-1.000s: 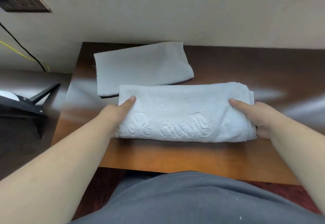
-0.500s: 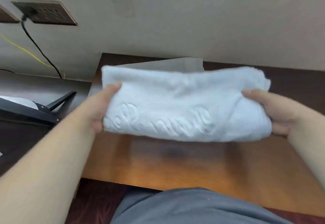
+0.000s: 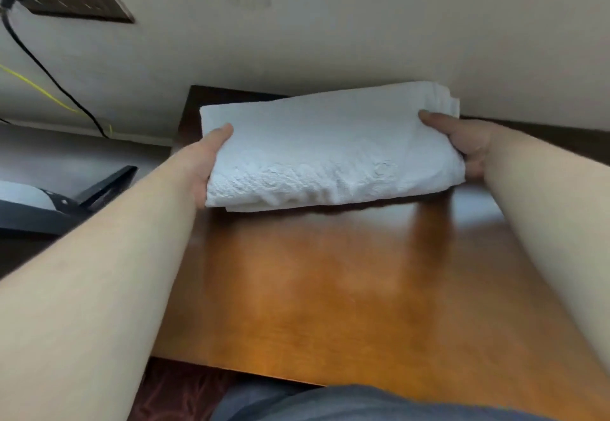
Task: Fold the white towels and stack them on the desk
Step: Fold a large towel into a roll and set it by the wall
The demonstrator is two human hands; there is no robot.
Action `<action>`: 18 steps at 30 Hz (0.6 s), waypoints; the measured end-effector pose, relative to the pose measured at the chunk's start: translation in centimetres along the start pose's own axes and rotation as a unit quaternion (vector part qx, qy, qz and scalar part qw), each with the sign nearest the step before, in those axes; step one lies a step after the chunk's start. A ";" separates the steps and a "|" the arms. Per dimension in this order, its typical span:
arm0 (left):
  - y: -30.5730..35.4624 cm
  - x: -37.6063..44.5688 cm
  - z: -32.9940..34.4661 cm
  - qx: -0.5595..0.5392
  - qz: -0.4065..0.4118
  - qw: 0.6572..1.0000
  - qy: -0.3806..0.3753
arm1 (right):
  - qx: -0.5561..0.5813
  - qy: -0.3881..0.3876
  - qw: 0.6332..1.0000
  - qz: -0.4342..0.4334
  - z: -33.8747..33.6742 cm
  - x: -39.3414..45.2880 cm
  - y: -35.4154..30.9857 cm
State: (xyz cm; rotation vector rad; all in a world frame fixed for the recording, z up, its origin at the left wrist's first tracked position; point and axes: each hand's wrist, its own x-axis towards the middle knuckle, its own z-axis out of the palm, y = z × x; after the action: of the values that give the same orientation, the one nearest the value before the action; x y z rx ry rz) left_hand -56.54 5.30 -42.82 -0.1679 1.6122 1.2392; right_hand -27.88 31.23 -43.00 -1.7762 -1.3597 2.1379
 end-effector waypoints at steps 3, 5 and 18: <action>-0.1 1.1 -0.2 0.046 0.001 0.999 0.027 | 0.007 0.028 1.000 -0.007 0.0 0.5 0.3; 0.2 1.3 -0.6 0.080 -0.001 0.996 0.041 | 0.033 0.048 0.998 -0.013 0.3 0.5 0.7; 7.8 2.1 -4.2 0.181 0.030 0.983 0.011 | 0.070 0.118 0.983 -0.124 4.6 -1.8 -0.3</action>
State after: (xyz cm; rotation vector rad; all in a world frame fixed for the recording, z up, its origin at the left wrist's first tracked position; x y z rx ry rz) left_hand -65.13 6.53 -39.92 0.0969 1.8420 0.9697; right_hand -31.14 27.79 -41.62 -1.6463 -1.2613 1.7865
